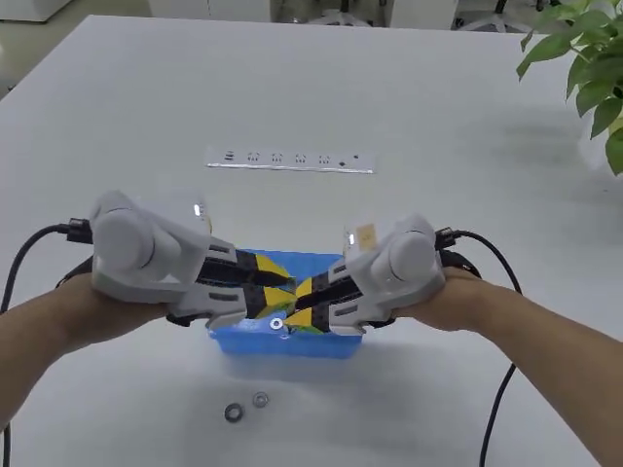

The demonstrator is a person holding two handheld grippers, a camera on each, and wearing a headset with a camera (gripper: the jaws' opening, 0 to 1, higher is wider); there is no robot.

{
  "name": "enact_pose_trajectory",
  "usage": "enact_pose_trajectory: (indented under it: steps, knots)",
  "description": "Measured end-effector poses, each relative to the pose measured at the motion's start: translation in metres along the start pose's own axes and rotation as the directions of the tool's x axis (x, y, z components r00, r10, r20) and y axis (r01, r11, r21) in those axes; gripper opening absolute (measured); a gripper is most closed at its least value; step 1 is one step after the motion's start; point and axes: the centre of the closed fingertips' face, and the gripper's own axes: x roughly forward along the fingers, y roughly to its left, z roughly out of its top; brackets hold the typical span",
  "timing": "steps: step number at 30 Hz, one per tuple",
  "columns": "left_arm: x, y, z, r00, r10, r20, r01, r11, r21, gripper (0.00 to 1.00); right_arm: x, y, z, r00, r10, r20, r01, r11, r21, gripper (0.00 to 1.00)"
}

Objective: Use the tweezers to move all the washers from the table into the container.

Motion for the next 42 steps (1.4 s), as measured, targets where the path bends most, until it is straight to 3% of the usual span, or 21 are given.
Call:
enact_pose_trajectory:
  steps: [5,10,16,32,42]
  knots:
    - [0.001,-0.001,-0.001,1.0000,-0.007,-0.005,0.007,1.000,0.002,0.08,-0.001,0.000,-0.001,1.0000,0.000,0.001,0.000,1.000,-0.003,0.10]
    - [0.002,0.000,0.003,0.9999,-0.007,0.012,0.007,1.000,0.001,0.13,-0.001,0.001,-0.001,1.0000,0.005,-0.006,-0.005,1.000,-0.018,0.10]
    - [0.004,-0.005,0.004,0.9994,-0.033,0.005,0.033,0.999,0.012,0.07,-0.001,0.002,-0.001,0.9999,0.008,-0.010,-0.008,1.000,-0.020,0.10]
    - [0.002,0.000,0.003,0.9998,-0.021,0.002,0.021,0.999,0.041,0.06,-0.006,-0.001,0.001,0.9997,-0.018,-0.015,0.018,1.000,-0.005,0.13]
    - [-0.001,-0.005,0.013,0.9999,-0.017,0.004,0.017,0.999,0.035,0.05,-0.011,0.000,0.006,0.9993,-0.035,-0.008,0.036,0.999,0.016,0.21]
